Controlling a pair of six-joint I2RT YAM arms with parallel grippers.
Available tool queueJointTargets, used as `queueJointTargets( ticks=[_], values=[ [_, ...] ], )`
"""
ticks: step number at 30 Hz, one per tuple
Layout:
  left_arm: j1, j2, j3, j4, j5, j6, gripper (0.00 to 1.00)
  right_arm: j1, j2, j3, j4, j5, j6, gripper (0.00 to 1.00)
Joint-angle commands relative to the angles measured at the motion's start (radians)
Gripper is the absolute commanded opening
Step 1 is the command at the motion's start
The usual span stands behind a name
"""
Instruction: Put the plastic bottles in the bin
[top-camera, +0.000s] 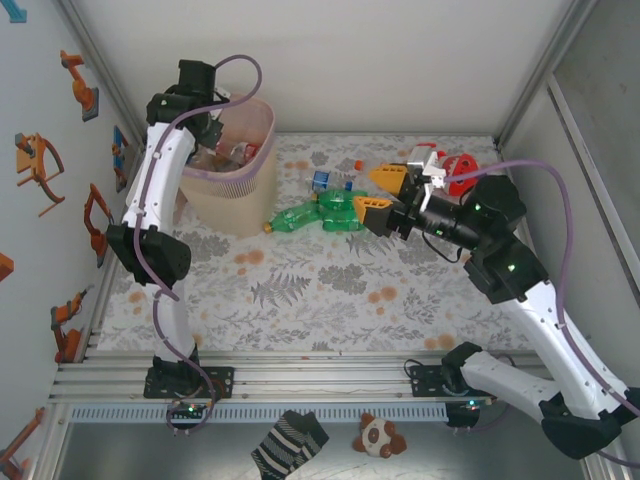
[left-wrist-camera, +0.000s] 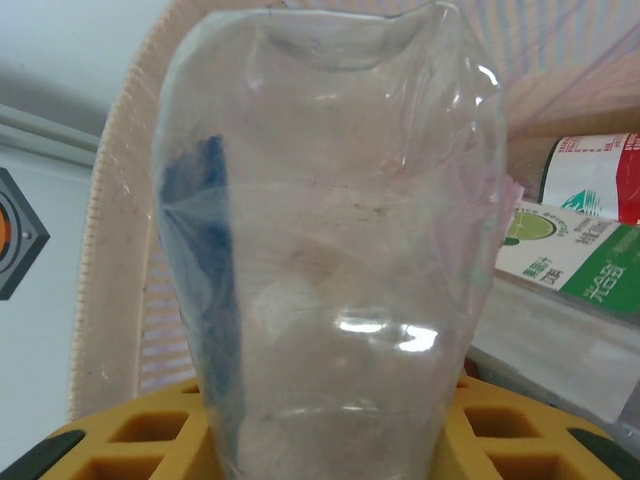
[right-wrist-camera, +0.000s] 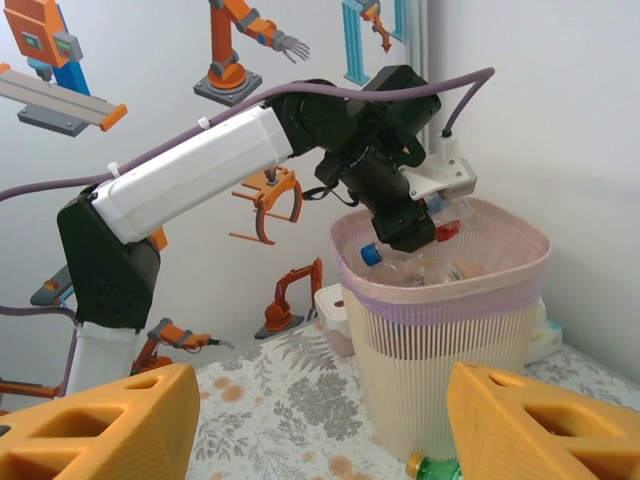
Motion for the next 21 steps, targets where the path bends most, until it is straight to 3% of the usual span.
queueJointTargets(
  ticks=[1,21],
  values=[
    [0.033,0.047,-0.018,-0.106,0.02,-0.037,0.41,0.005,-0.013,0.018,0.002,0.017,-0.016,0.66],
    [0.087,0.205,-0.005,-0.18,0.217,-0.094,0.45,0.006,-0.008,0.02,-0.003,0.018,-0.018,0.66]
  ],
)
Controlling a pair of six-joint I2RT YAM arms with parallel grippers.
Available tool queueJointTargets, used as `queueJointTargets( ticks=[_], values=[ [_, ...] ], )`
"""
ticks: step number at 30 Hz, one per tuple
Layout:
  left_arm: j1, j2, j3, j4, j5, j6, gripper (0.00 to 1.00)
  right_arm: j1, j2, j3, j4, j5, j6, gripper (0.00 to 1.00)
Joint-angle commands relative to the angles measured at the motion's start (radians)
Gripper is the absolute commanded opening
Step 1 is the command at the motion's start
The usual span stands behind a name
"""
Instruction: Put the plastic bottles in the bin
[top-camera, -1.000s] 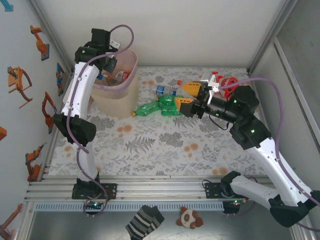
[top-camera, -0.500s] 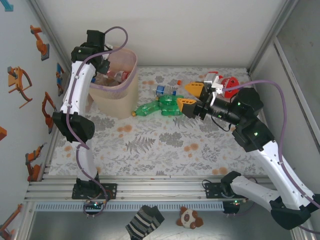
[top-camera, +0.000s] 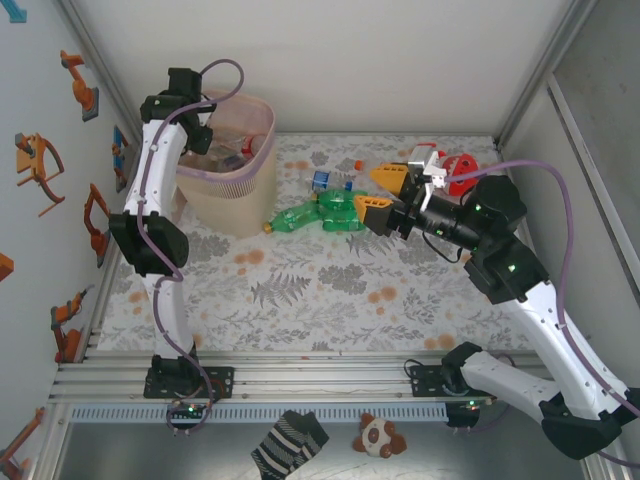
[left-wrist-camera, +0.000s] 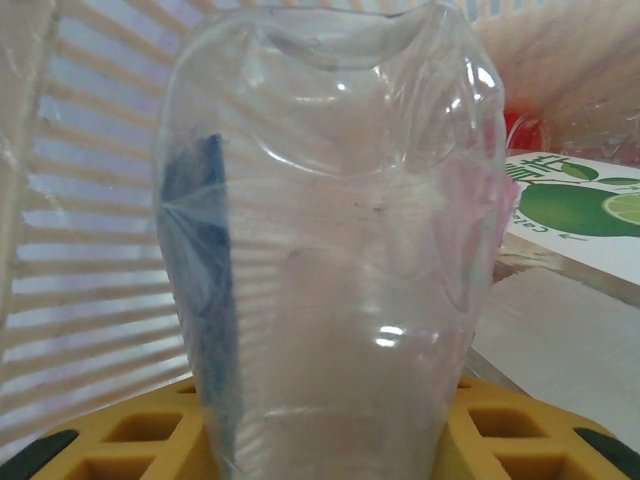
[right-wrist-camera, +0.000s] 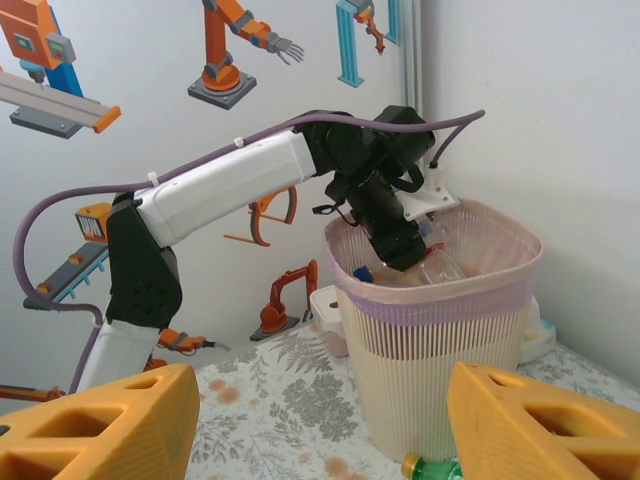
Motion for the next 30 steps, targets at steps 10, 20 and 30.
queueJointTargets(
  ticks=[10,20,30],
  values=[
    [-0.003,0.053,0.038,-0.158,0.192,-0.058,0.64,0.006,-0.003,0.025,-0.002,0.003,-0.016,0.66],
    [-0.004,-0.09,0.083,-0.125,0.252,-0.098,0.71,0.006,-0.005,0.022,0.006,0.0,-0.012,0.66],
    [-0.008,-0.163,0.081,-0.1,0.305,-0.124,0.74,0.006,-0.008,0.019,0.011,-0.007,-0.008,0.66]
  ],
)
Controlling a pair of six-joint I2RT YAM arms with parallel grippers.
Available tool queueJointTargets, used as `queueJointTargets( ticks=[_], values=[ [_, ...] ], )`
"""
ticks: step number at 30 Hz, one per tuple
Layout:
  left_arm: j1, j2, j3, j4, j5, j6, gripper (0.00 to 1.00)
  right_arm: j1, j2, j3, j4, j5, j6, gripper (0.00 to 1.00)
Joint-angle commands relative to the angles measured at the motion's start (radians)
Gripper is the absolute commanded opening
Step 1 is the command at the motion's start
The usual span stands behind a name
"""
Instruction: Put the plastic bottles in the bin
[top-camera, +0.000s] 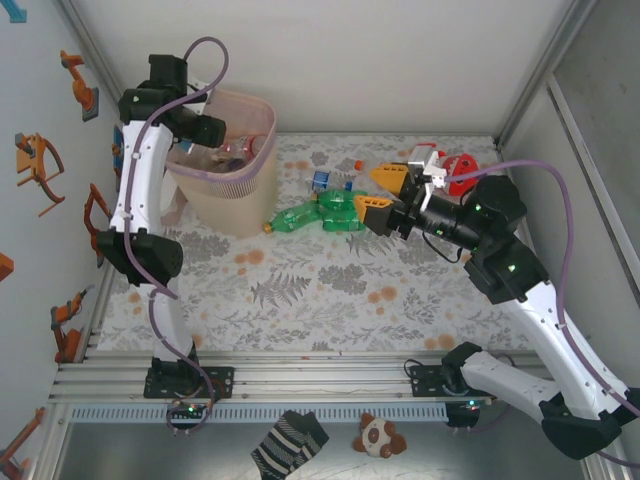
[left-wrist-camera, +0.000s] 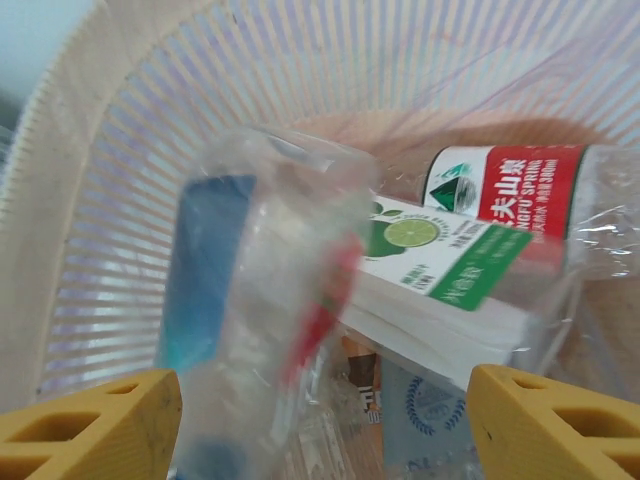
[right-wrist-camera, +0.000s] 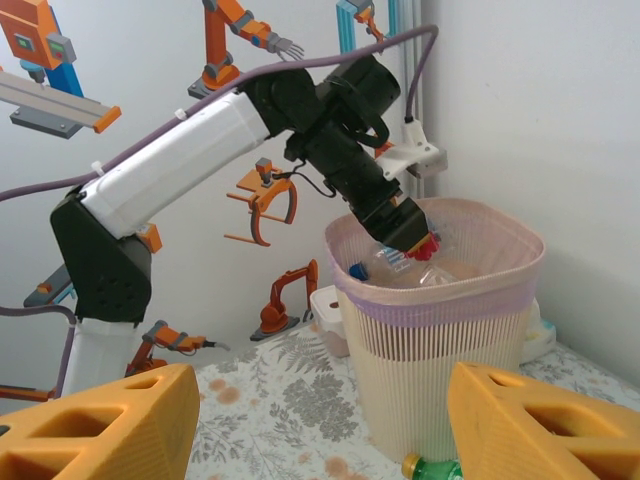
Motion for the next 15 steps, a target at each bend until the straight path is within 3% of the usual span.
queueJointTargets(
  ticks=[1,6,12,15],
  values=[
    [-0.005,-0.035,0.017,-0.012,0.041,-0.025,0.74,0.005,-0.01,0.02,0.012,-0.006,-0.008,0.66],
    [-0.007,-0.029,0.017,0.008,0.041,-0.021,0.7,0.006,-0.012,0.021,0.012,-0.006,-0.005,0.66],
    [-0.005,0.025,0.063,0.047,0.071,-0.008,0.45,0.005,-0.01,0.026,0.014,-0.011,0.002,0.66],
    [-0.005,0.062,0.091,0.077,0.085,-0.008,0.39,0.006,-0.011,0.026,0.01,-0.01,0.002,0.66]
  ],
)
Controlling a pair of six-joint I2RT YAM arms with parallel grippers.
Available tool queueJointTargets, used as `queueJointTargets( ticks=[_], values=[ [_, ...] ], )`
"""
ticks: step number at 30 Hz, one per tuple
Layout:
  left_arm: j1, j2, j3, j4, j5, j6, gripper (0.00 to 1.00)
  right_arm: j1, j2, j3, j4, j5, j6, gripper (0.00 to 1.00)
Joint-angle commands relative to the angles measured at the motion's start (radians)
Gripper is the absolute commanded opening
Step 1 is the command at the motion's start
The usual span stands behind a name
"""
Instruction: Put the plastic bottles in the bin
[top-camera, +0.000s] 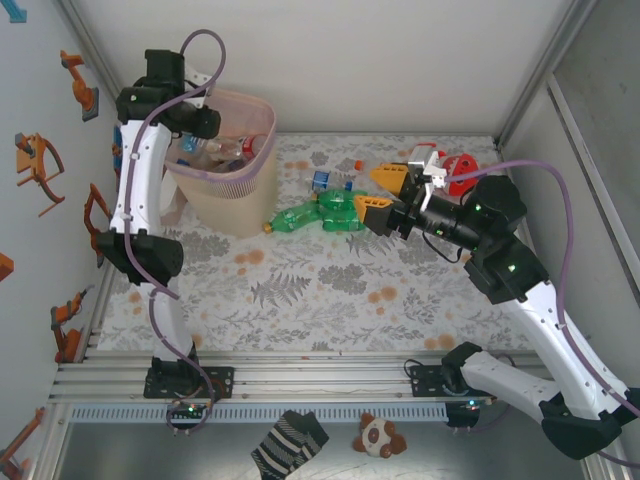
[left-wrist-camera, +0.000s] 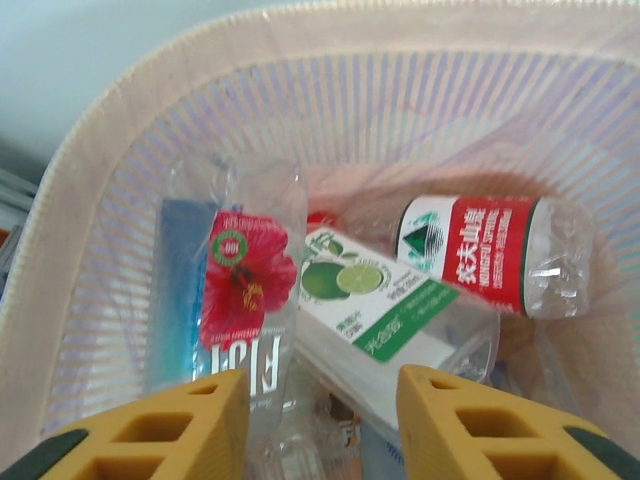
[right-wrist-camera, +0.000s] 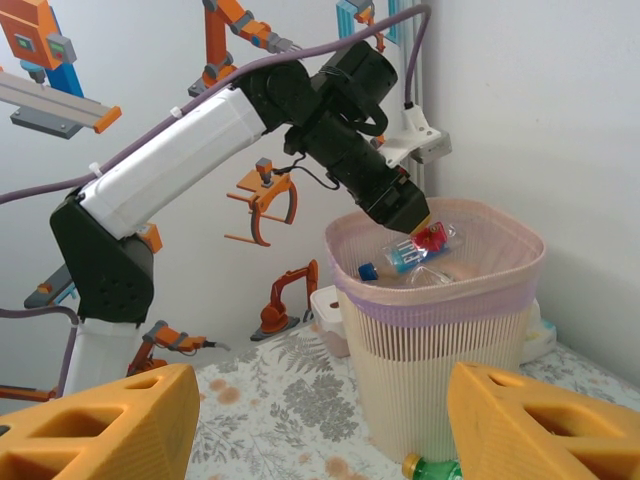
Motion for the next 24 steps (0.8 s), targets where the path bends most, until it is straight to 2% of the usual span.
queueJointTargets(
  ticks=[1,7,13,24],
  values=[
    [-0.004,0.045,0.037,0.055,0.026,0.003,0.38,0.004,-0.011,0.028,0.008,-0.009,0.002,0.66],
    [-0.001,0.099,0.042,0.128,-0.029,0.027,0.33,0.006,-0.016,0.033,0.003,-0.005,0.003,0.66],
    [0.016,0.141,0.016,0.079,-0.079,0.035,0.31,0.006,-0.012,0.03,0.006,-0.006,0.006,0.66],
    [0.033,0.021,-0.261,0.108,-0.064,-0.003,0.28,0.005,0.015,0.037,0.021,-0.032,0.007,0.66]
  ],
)
